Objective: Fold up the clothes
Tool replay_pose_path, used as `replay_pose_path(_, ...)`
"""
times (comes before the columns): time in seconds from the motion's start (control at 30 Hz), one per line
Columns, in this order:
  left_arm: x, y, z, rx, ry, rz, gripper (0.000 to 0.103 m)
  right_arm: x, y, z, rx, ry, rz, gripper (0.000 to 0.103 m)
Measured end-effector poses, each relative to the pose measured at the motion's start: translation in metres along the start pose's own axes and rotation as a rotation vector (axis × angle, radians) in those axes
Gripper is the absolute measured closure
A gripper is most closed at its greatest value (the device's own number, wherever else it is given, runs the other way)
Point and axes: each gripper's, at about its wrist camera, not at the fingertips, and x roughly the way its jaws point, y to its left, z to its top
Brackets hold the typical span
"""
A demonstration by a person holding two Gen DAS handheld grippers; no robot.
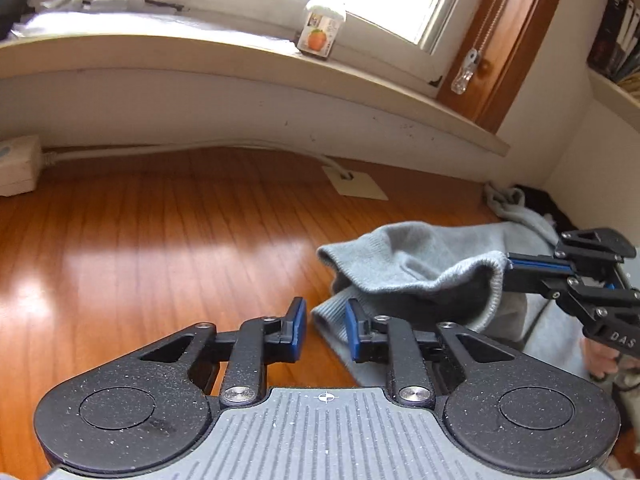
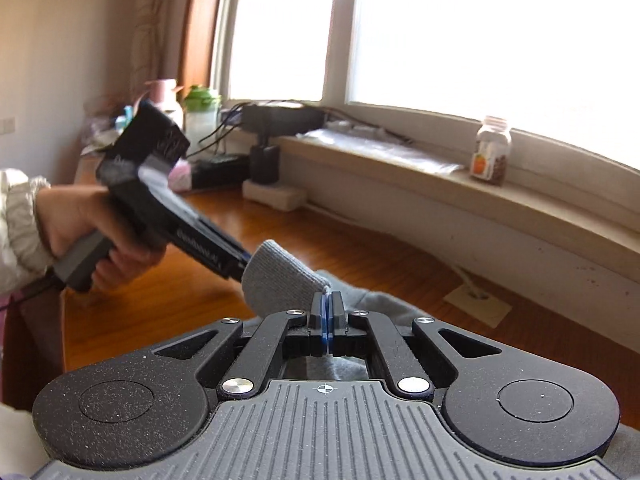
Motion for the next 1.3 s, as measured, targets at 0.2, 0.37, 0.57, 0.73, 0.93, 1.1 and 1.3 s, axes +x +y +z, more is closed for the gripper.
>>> replay_pose_path(0.2, 0.016, -0.003, 0.007, 0.019, -0.032, 0.075, 0.099, -0.008, 0.017, 0.006, -0.040, -0.004, 0.089, 0.101)
replay_pose_path(0.37, 0.010, 0.005, 0.010, -0.010, -0.056, 0.124, 0.103, 0.004, 0.041, -0.015, -0.133, 0.144, 0.157, 0.101)
replay_pose_path(0.57, 0.006, 0.010, 0.018, -0.093, -0.102, 0.046, 0.060, 0.007, 0.039, -0.015, -0.126, 0.166, 0.161, 0.101)
replay_pose_path(0.73, 0.025, -0.004, 0.023, -0.054, -0.069, 0.025, 0.054, 0.007, 0.043, -0.016, -0.130, 0.161, 0.150, 0.101)
replay_pose_path(0.93, 0.015, -0.015, 0.019, 0.025, -0.111, 0.054, 0.100, 0.004, 0.039, -0.016, -0.110, 0.142, 0.145, 0.101)
replay_pose_path(1.1, 0.005, -0.012, 0.017, 0.033, -0.106, 0.085, 0.099, 0.006, 0.049, -0.014, -0.108, 0.144, 0.169, 0.101)
replay_pose_path(1.3, 0.002, -0.024, 0.018, 0.055, -0.108, 0.185, 0.068, -0.009, 0.043, -0.009, -0.062, 0.146, 0.170, 0.078)
